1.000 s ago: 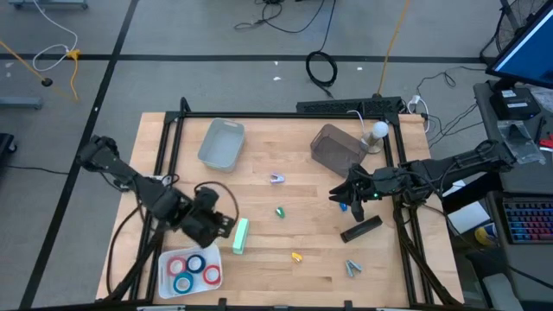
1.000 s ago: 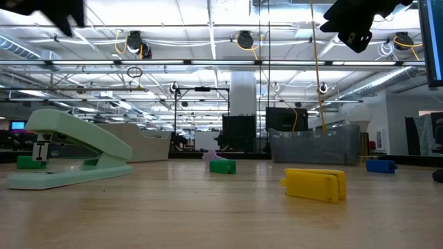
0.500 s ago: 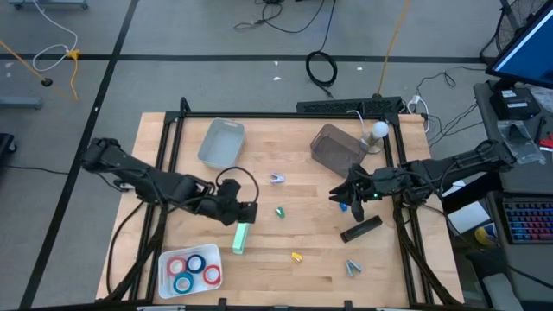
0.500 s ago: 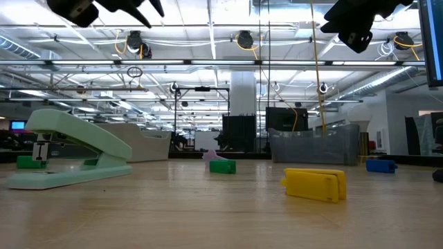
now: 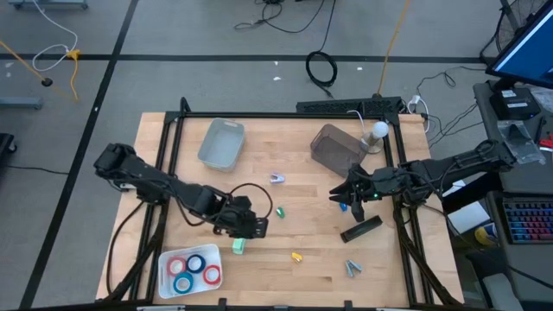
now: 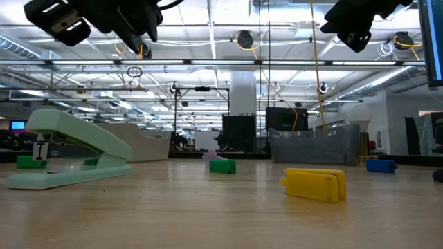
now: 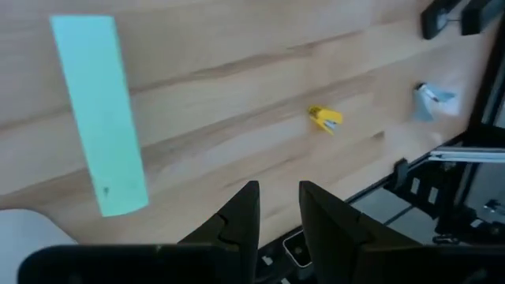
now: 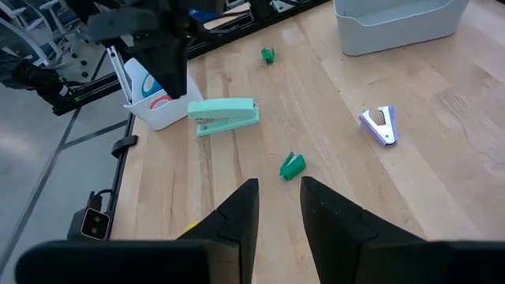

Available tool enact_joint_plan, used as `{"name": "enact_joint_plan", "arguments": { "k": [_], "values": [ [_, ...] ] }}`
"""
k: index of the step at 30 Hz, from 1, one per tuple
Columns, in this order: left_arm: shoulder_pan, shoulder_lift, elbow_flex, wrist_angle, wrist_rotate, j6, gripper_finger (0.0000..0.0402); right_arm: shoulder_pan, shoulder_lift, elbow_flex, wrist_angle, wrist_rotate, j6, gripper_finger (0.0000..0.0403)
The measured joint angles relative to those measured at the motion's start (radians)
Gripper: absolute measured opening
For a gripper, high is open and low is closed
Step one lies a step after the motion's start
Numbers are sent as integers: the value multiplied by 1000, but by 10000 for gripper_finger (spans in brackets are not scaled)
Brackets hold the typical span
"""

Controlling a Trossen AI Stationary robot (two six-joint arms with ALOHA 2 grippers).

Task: Pick and place Stapler, Stapler remover, tape
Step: Put the light green stapler into the black bin

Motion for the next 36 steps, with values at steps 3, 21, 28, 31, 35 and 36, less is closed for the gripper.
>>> {"name": "enact_joint_plan", "arguments": {
  "k": [3,21,28,31,35,36],
  "values": [
    [0,2,0,-45,13,-21,92,0,0,0,0,0,-4,89],
    [0,1,0,-249,-7,66,93,0,0,0,-4,0,-4,89],
    [-7,1,-1,-249,-12,109,93,0,0,0,-7,0,-4,89],
    [-8,14,0,-245,-4,106,93,0,0,0,-7,0,-4,89],
    [-10,41,1,-234,32,96,93,0,0,0,-7,0,-5,89],
    [-13,49,0,-240,39,86,93,0,0,0,-7,0,-6,89]
  ]
}}
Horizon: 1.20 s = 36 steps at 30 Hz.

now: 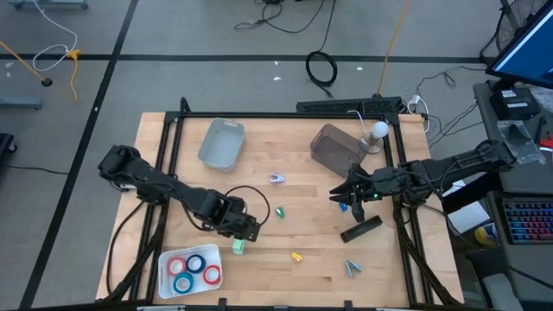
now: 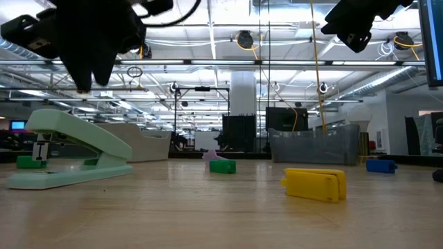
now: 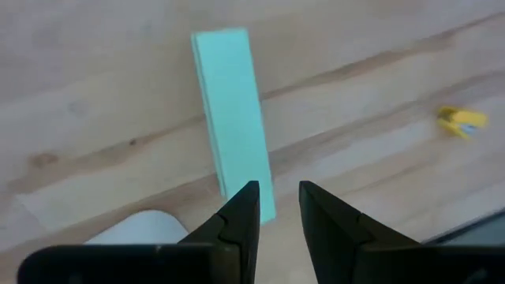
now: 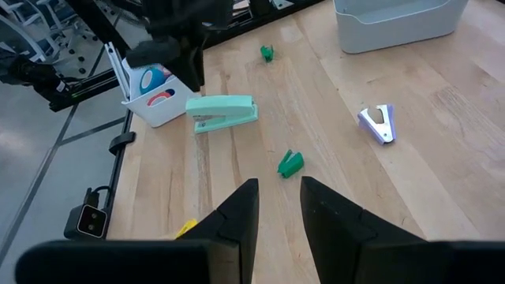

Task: Pick and place Stapler, Stapler remover, tape
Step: Put the light green stapler into the black bin

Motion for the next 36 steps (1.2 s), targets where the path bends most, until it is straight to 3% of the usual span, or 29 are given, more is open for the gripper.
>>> {"name": "enact_joint_plan", "arguments": {
  "k": [5,11,24,36],
  "values": [
    [-7,27,0,23,67,3,93,0,0,0,-1,0,-3,89],
    [-20,31,0,26,53,8,96,0,0,0,0,0,-19,89],
    [-53,32,0,26,26,-33,207,0,0,0,0,0,-21,89],
    [-52,114,2,70,61,-32,250,0,0,0,2,0,-13,89]
  ]
}}
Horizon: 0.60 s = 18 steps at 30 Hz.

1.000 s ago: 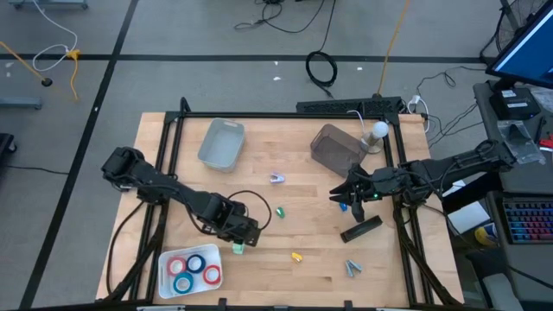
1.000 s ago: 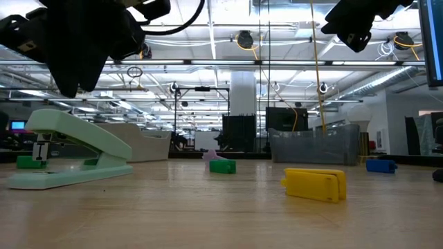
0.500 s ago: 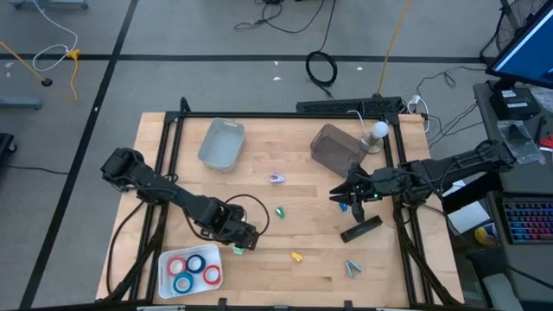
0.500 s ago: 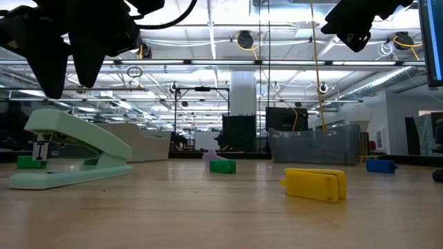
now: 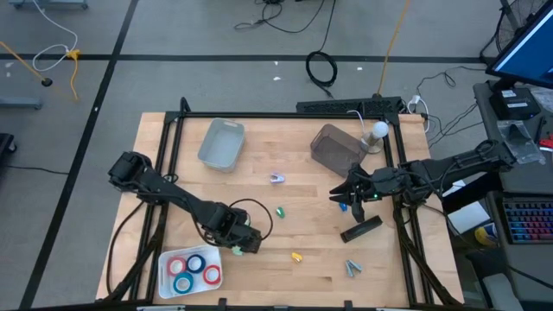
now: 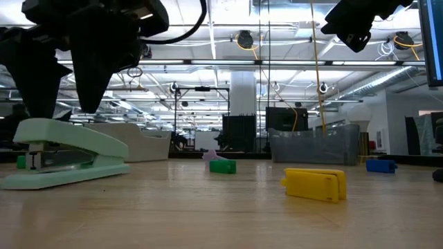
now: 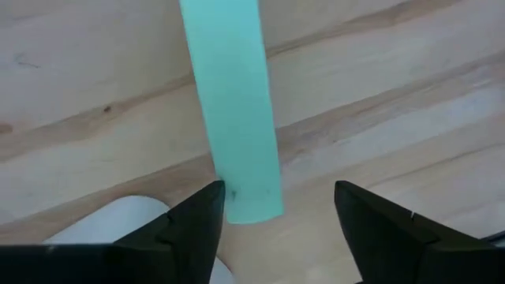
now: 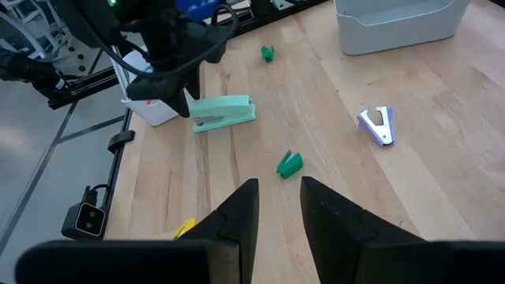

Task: Pick and place Stapler, Stapler remover, tape
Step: Put the light green stapler into the black bin

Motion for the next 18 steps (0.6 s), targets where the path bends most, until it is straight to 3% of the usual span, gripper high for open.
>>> {"name": "enact_joint_plan", "arguments": {
  "k": [18],
  "values": [
    [7,9,-2,-37,10,-67,255,0,0,0,6,0,0,89]
  ]
}}
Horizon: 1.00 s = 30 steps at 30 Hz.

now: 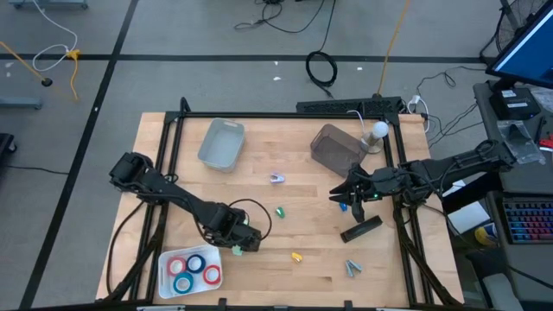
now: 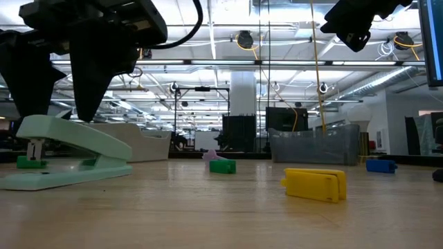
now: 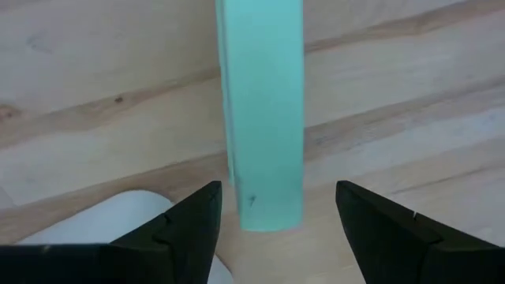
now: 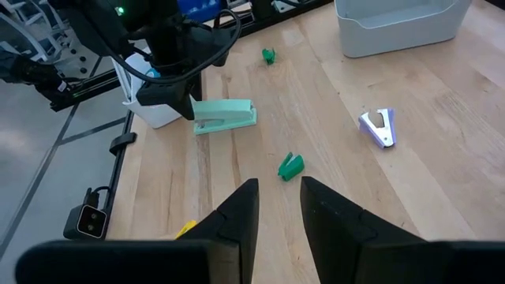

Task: Pick and place Stapler, Stapler remover, tape
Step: Put the light green stapler into the black bin

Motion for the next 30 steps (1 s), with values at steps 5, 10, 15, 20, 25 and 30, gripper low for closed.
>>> {"name": "enact_joint_plan", "arguments": {
  "k": [5,10,15,20,25,30],
  "values": [
    [0,0,0,1,-2,-7,255,0,0,0,0,0,0,89],
    [2,8,0,1,-3,-5,255,0,0,0,0,0,0,89],
    [6,37,0,4,-2,4,255,0,0,0,-1,0,0,89],
    [6,78,0,27,47,4,255,0,0,0,-1,0,0,89],
    [6,91,0,39,87,3,242,0,0,0,-1,0,0,89],
    [6,90,0,60,92,3,173,0,0,0,-1,0,0,89]
  ]
}}
